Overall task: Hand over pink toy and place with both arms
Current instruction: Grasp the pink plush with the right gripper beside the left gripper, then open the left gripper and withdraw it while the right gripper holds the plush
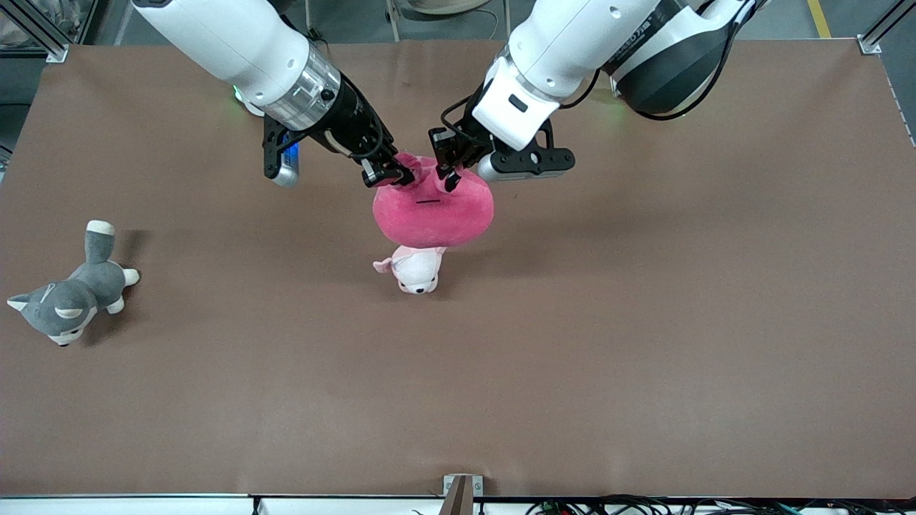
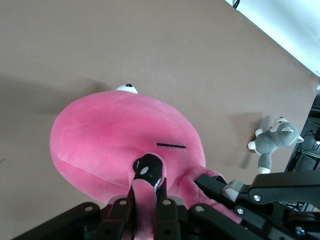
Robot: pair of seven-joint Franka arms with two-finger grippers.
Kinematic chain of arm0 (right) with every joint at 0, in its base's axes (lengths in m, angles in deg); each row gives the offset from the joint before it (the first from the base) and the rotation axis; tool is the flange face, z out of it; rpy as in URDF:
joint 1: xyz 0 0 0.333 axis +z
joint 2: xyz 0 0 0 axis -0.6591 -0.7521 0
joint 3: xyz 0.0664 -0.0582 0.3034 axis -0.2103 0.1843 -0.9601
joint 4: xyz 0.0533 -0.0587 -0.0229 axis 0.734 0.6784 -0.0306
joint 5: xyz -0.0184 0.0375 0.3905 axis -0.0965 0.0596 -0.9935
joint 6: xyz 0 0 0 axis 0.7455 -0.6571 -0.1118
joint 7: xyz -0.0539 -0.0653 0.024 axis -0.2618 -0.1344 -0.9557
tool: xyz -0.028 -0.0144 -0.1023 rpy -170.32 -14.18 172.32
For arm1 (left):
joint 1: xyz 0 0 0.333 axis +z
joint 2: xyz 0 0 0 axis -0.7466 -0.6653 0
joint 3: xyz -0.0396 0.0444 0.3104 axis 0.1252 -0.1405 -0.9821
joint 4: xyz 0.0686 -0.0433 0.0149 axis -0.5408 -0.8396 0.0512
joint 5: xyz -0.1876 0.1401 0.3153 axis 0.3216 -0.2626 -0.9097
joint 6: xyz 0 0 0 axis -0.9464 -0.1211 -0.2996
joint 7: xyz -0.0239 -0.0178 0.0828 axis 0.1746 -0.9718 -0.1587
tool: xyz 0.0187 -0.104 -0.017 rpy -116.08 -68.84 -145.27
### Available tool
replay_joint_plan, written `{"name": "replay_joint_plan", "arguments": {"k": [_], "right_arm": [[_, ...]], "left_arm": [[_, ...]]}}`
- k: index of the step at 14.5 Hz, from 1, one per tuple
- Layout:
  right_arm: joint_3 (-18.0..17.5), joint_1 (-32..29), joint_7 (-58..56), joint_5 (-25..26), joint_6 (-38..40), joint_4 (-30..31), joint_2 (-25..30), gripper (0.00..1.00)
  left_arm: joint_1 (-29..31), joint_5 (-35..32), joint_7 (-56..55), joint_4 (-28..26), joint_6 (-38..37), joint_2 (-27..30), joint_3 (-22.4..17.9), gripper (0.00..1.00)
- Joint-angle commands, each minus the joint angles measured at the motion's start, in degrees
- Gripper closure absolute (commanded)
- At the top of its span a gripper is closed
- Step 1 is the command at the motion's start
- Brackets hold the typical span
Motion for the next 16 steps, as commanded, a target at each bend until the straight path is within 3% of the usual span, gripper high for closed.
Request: {"name": "replay_joint_plan", "arguments": {"k": [1,3,4,5,6,10,12,16], "right_arm": [[0.3,0.2,-0.2,-0.7,-0.1,0.5,0.6,0.99],[0.3,-0.1,-0.5,-0.7,0.0,0.5,0.6,1.0],[0.3,-0.3,-2.2,-0.7,0.1,0.5,0.6,1.0],[0.5,-0.3,-4.7,-0.7,0.6,0.6,0.7,1.0],[0.8,-1.0,-6.7,-0.7,2.7,0.6,0.8,1.0],[0.8,-8.5,-18.3,-0.6,7.3,4.5,1.0,1.0],[0.8,-12.5,-26.1,-0.6,7.3,9.3,1.3,1.0],[0.8,-20.8,-36.8,-0.6,6.9,15.8,1.3,1.0]], "left_arm": [[-0.4,-1.1,-0.9,0.9,0.4,0.1,0.2,0.83],[-0.3,-1.1,-0.8,1.0,0.4,0.1,0.2,0.44],[-0.4,-1.2,-0.7,1.0,0.4,0.1,0.2,0.15],[-0.4,-1.4,-0.7,1.0,0.4,0.1,0.2,0.05],[-0.3,-1.4,-0.7,1.0,0.4,0.2,0.2,0.0],[1.0,-1.8,-0.7,1.1,0.1,2.2,-0.4,0.0],[1.1,-4.3,-0.2,1.1,-1.2,3.7,-3.5,0.0],[1.7,-14.4,4.2,1.2,-12.4,5.7,-5.8,0.0]]}}
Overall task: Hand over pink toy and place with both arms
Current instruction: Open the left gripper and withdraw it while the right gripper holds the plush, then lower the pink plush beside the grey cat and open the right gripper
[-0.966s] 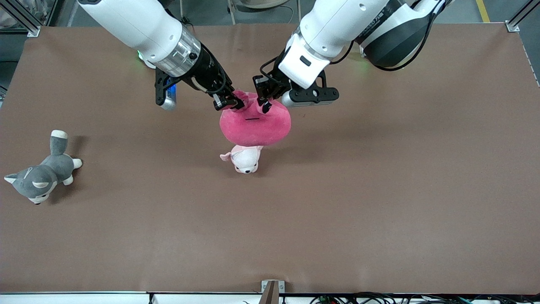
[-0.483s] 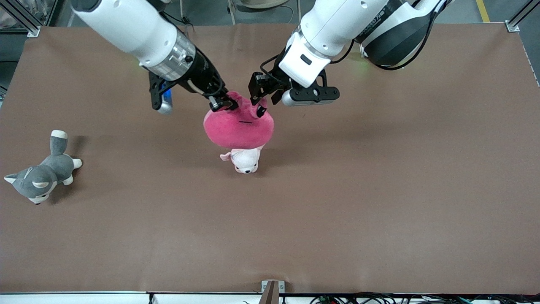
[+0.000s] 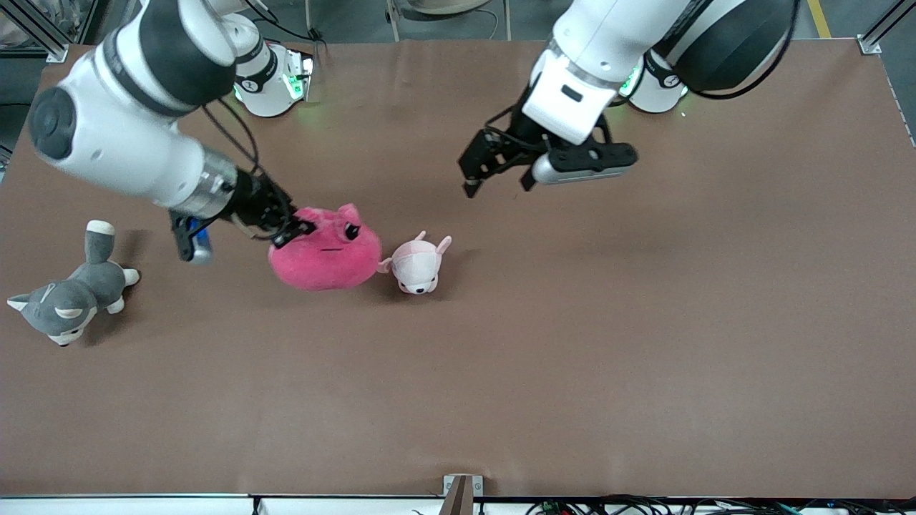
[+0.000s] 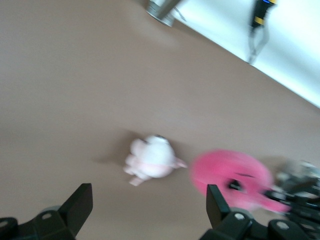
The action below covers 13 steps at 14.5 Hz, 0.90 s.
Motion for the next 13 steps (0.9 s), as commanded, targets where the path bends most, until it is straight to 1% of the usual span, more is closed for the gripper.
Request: {"name": "replay_joint_plan", "arguments": {"k": [1,3,6,9,11,12,13], "right_arm": [[-1.0,-5.3,-5.4,-0.7,-1.0,5.5,1.5,0.99],[-1.0,-7.6,-6.6,-0.7,-1.1,7.9,1.3,0.99],[-0.9,-10.2,-7.5,-0.4,-3.0,11.3,1.0,0.97],[-0.9,-11.5,-13.9,-0.3,-7.9,16.6,0.8,0.93],[-0.9,-12.9,-19.3,-0.3,-10.8,19.6,0.6,0.89],[-0.9,-13.3,-20.6,-0.3,-11.2,19.8,-0.2,0.81],[-0.9,-13.9,-21.0,-0.3,-11.2,19.8,-0.7,0.64]], "left_arm": [[2.1,-4.5,5.4,-0.3,-7.3,1.3,-1.3,0.0],[5.7,-4.5,11.5,-0.3,-11.4,1.6,-1.3,0.0],[10.3,-4.6,20.1,-0.4,-16.4,3.7,-1.4,0.0],[16.3,-3.7,28.6,-0.4,-21.3,4.0,-1.2,0.0],[19.6,-2.8,30.9,-0.8,-23.5,5.1,-1.2,0.0],[21.4,-1.6,32.3,-0.9,-24.2,5.3,-1.2,0.0],[23.6,0.3,34.0,-0.9,-24.5,5.5,-1.2,0.0]]}}
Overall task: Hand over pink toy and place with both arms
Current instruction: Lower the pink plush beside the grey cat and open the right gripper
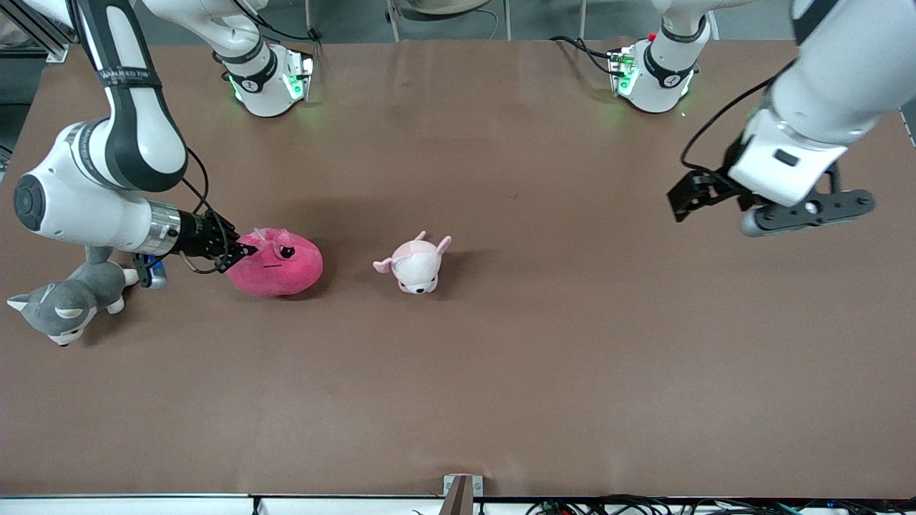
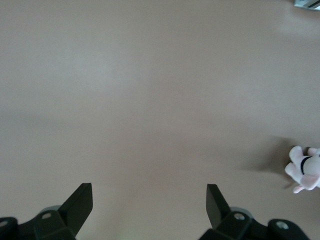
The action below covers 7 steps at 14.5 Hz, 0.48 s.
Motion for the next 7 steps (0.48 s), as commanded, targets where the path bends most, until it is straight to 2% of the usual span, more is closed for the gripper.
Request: {"name": "replay_joint_plan", "arguments": {"k": [1,2,3,7], "right_arm": [[-1.0,-2.3,-2.8,-0.3,-0.9,1.3,-0.4,0.45],[-1.0,-2.3,-3.2,-0.3,-1.0,1.1,-0.6,0.19],[-1.0,-2.3,-4.6,-0.3,-0.9,0.8,-0.5,0.0],[-0.9,-2.9,-18.8,1.8,1.7,-5.2,-0.2,0.0]], "left_arm": [[5.5,4.5,4.4,-1.6,-1.7,2.6,0.5,0.0],[7.4,5.9,6.0,-2.8,-1.7,4.1,0.4,0.0],[8.8,6.2,7.4,-4.0,-1.7,5.5,0.4,0.0],[13.8,7.1,14.4,-9.9,-1.7,9.9,0.3,0.0]]}}
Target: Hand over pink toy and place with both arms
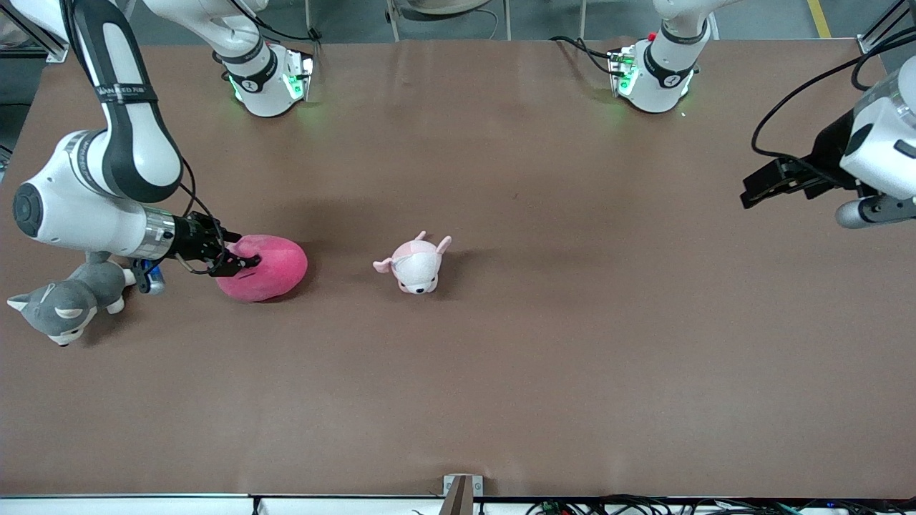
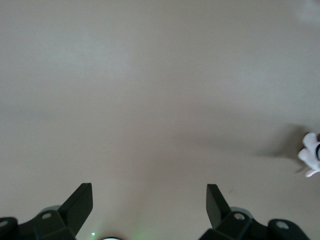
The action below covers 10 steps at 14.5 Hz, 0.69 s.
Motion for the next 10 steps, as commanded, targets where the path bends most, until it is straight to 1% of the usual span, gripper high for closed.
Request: {"name": "replay_joint_plan", "arguments": {"k": [1,3,4,6,8,10], "right_arm": [[-0.9,-2.0,-11.4,4.2,4.0,-5.8,0.7,0.0],[-1.0,-1.8,-18.6,10.6,6.9,-10.3,0.6,0.0],[-1.0,-1.8,-22.4,13.0,8.3,-12.3,0.6,0.0],[-1.0,-2.0,-29.8,16.5,9.2,-14.9,0.6,0.0],[-1.0,-3.1,-38.9,20.8,10.1,-17.2,0.7,0.0],[-0.9,-3.8,-43.7,22.9,11.9,-20.1,0.7,0.0]], "left_arm": [[3.4,1.5,4.1,-6.4,0.5,5.0,0.2,0.0],[3.7,1.8,4.5,-7.8,1.2,5.9,0.2,0.0],[3.7,2.0,4.5,-7.9,1.5,6.2,0.1,0.0],[3.9,2.6,5.0,-9.2,1.7,7.7,-0.1,0.0],[5.8,3.8,7.8,-10.8,2.6,9.1,-0.2,0.0],[6.8,5.3,10.0,-14.5,5.3,11.9,-0.2,0.0]]}}
